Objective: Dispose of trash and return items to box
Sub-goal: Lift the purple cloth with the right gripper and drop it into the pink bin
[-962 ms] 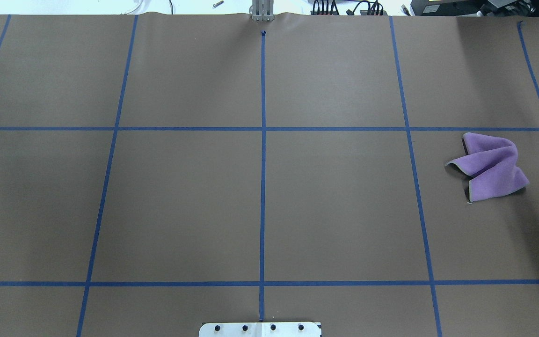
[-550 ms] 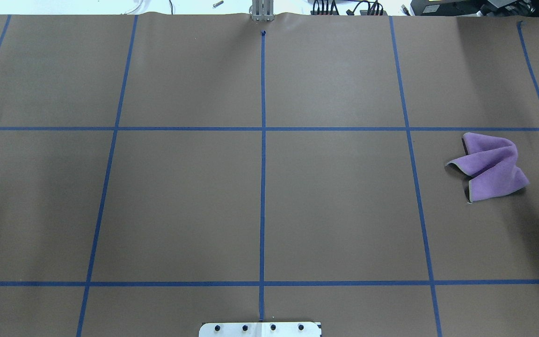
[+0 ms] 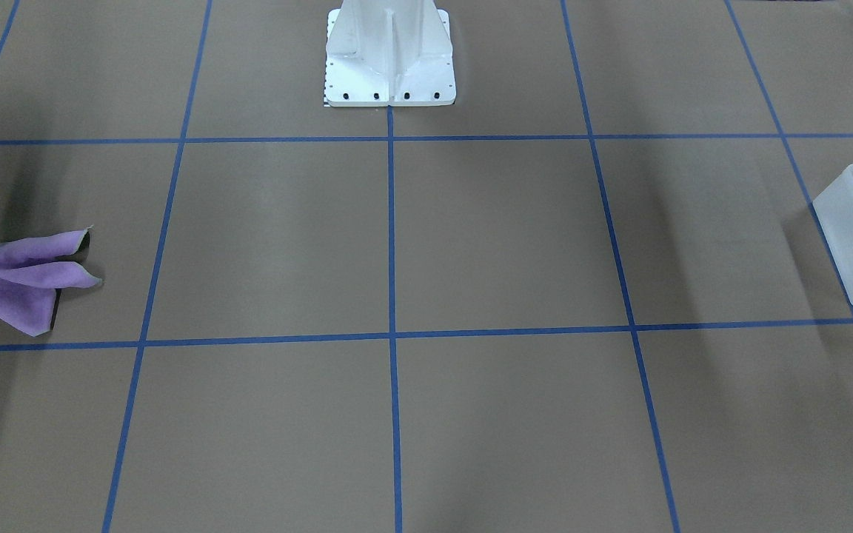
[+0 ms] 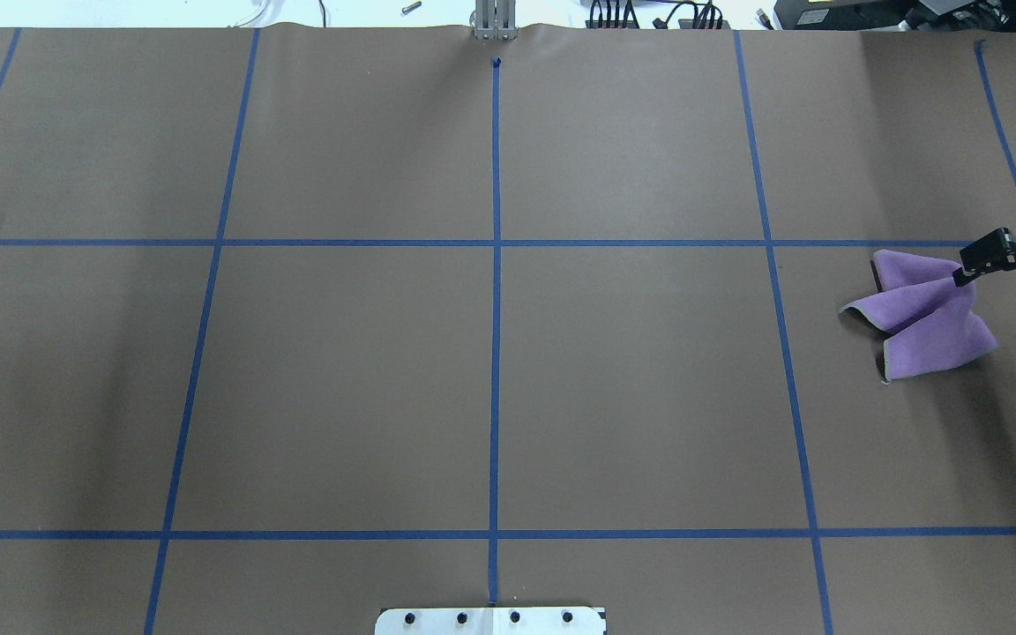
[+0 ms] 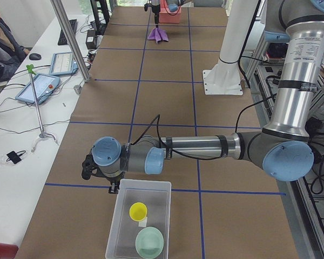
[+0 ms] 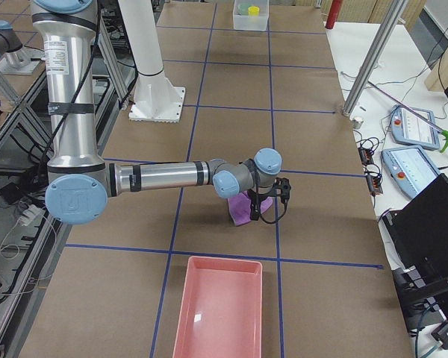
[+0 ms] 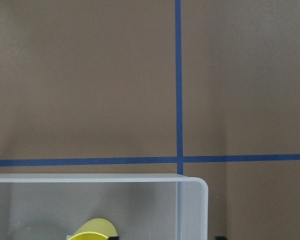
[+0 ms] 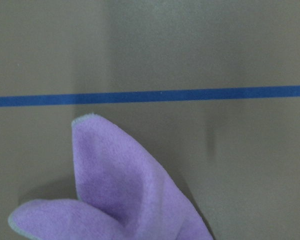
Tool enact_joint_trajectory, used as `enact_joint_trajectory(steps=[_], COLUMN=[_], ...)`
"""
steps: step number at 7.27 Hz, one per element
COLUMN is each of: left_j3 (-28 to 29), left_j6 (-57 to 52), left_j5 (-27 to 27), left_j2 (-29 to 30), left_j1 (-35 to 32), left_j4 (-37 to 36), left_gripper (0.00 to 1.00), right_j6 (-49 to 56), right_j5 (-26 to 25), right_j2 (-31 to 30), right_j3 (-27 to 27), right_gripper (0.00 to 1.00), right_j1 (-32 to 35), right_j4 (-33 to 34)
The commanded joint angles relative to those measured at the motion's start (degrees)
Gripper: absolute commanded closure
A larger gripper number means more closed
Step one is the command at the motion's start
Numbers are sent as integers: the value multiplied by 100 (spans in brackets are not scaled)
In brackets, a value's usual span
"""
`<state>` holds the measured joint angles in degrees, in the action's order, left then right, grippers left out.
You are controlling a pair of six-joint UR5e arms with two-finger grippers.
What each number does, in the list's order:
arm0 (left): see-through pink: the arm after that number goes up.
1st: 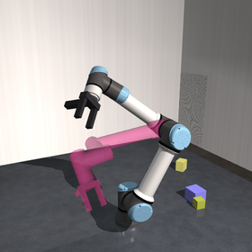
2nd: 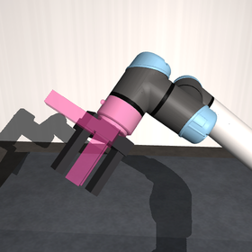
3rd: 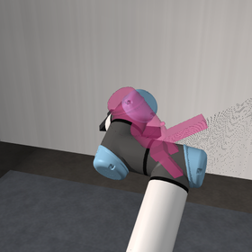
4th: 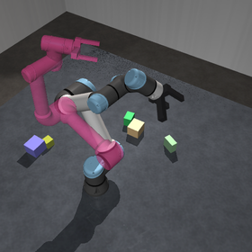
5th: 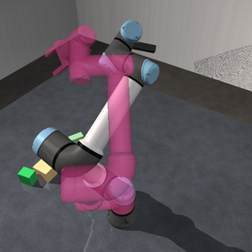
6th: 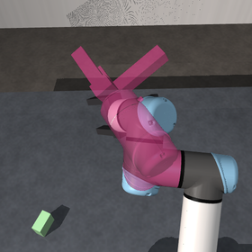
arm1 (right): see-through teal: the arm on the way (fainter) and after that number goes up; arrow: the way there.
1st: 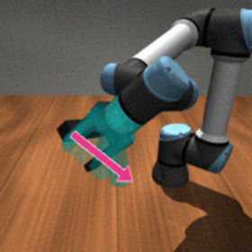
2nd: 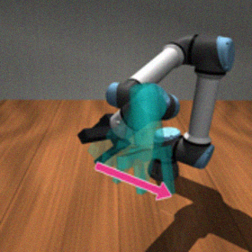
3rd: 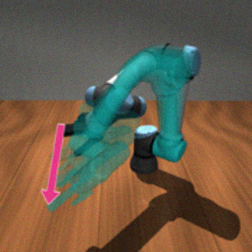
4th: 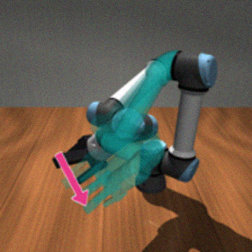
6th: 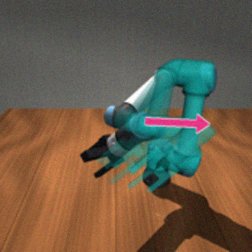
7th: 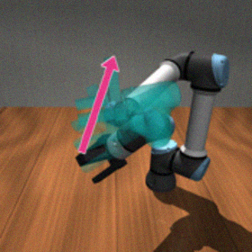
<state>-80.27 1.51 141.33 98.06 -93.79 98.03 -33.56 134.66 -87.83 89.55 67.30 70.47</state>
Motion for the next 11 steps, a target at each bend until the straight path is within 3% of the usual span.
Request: enact_joint_trajectory(steps=[1,2,3,4,7,8,10,11], left_j3=[-129,-330,-445,-472,-472,-481,-472,-472], left_j6=[25,33,34,34,42,42,42,51], left_j5=[0,-9,-18,-18,-18,-9,0,9], left_j2=[-119,-234,-322,-331,-366,-367,-375,-375], left_j1=[18,27,27,27,27,36,79,88], left_j4=[6,-3,-3,-11,-3,-11,-20,-20], left_gripper=[29,29,29,29,29,29,29,29], right_j6=[-282,-274,-387,-553,-572,-572,-433,169], right_j5=[-19,-19,-19,-1,182,262,655,684], right_j2=[99,99,99,99,161,135,-276,-557], right_j3=[-262,-280,-280,-280,-123,-70,577,807], right_gripper=[0,1,38,99,100,100,100,100], right_j1=[-111,-138,-173,-182,-165,158,887,1308], right_j4=[-411,-411,-403,-411,-333,-315,-96,88])
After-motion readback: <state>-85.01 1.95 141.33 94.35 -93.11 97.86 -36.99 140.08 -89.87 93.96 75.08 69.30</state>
